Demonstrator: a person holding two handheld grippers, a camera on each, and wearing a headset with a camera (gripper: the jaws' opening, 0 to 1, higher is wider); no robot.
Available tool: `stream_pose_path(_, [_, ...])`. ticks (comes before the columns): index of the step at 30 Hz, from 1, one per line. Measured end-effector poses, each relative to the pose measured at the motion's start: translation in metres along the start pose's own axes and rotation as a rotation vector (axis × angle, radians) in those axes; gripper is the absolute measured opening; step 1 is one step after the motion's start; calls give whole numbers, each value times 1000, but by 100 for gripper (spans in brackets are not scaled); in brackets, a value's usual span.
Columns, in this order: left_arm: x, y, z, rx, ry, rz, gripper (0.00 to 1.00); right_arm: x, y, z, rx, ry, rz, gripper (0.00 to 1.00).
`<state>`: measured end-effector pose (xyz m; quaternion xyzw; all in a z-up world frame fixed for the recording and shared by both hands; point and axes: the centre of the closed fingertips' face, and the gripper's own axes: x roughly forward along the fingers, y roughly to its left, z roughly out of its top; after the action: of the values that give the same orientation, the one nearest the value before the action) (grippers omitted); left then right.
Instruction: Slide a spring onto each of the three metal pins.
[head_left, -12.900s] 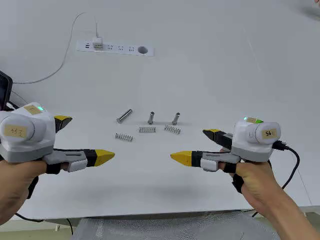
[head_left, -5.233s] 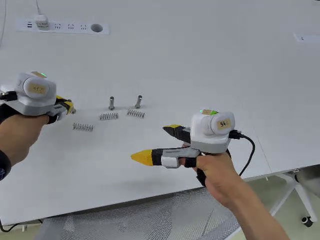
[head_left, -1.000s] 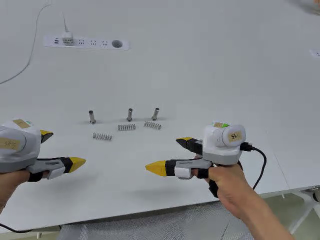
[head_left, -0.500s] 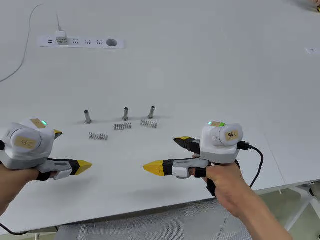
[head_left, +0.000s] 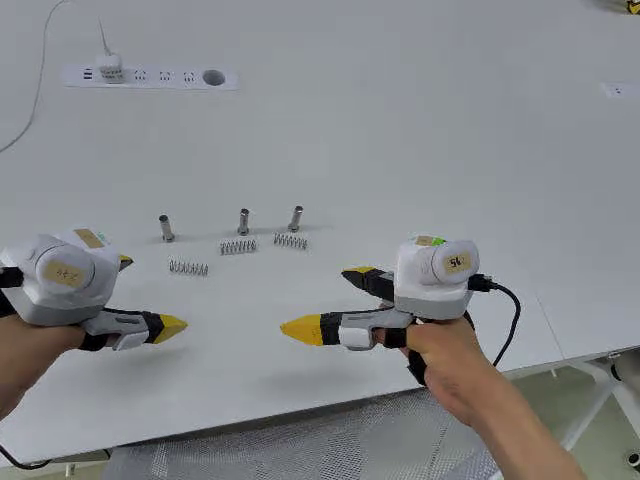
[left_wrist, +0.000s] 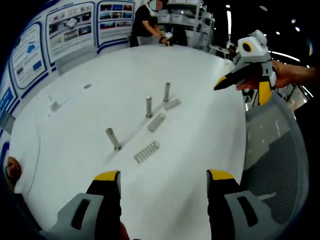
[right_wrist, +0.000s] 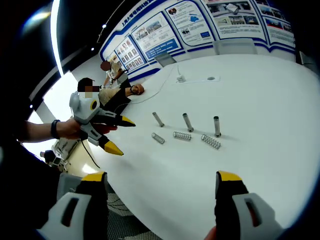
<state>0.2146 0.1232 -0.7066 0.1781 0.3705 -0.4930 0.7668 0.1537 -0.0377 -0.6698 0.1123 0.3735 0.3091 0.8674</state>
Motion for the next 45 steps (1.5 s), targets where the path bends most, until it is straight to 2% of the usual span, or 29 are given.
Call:
stream_pose_path(18, [22,-3,2,21,17,-36,69,1,1,-5,0,10,4,90])
stream_pose_path(26, [39,-2,0,34,39,-60,67,0,-1,-4,7,5,1,90])
stream_pose_path(37, [58,1,3,59,56,-73,66,0,-2,-6,13,7,-1,90])
stream_pose_path(43, [63,4,5,72,56,-77,62,0,-3,-8,21,10,-3,90])
stream_pose_path(45, [63,4,5,97,60,-81,59,1,-3,-8,22,9,-2,90])
